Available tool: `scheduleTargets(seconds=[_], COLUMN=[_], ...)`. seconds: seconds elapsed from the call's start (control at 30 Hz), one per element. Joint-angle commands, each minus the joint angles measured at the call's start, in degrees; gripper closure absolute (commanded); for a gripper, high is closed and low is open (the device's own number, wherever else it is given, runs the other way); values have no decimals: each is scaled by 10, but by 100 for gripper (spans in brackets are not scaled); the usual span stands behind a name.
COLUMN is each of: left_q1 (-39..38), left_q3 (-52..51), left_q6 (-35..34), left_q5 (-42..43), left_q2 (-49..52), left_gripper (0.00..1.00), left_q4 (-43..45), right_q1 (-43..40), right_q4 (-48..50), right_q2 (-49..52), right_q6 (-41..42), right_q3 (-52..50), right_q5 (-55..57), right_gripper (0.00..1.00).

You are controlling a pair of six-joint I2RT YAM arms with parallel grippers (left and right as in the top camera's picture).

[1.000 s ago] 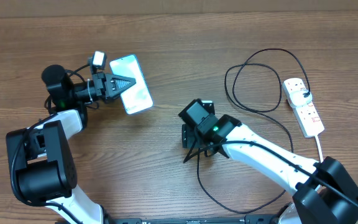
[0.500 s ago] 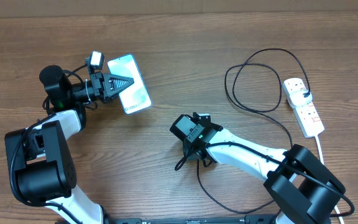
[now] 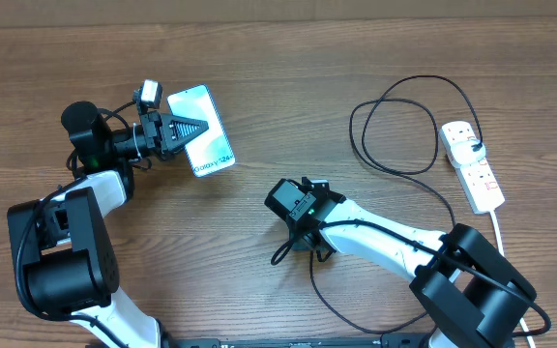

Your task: Plug charger to phone and switch on socket

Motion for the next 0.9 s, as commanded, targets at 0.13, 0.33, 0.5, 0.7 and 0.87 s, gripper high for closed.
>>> scheduleTargets(seconds=[0.13, 0.33, 0.5, 0.7, 0.87], left_q1=[0, 0, -15, -35, -53], left_q3=[13, 13, 13, 13, 13], left_q6=[-32, -33, -31, -40, -55], left_q5=[11, 8, 1, 0, 2], left_q2=[-3, -3, -3, -3, -3], left_gripper=[96, 96, 96, 96, 96], left_q4=[3, 3, 20, 26, 26], right_q1=[-13, -12, -12, -12, -12], right_q4=[-86, -87, -84, -27, 10], right_q2=[-16, -106, -156, -160, -160], right_q6=[-72, -134, -160, -196, -196], right_q3=[72, 104, 104, 104, 104], right_q5=[-76, -245, -328, -427, -393], right_gripper=[96, 96, 96, 96, 96])
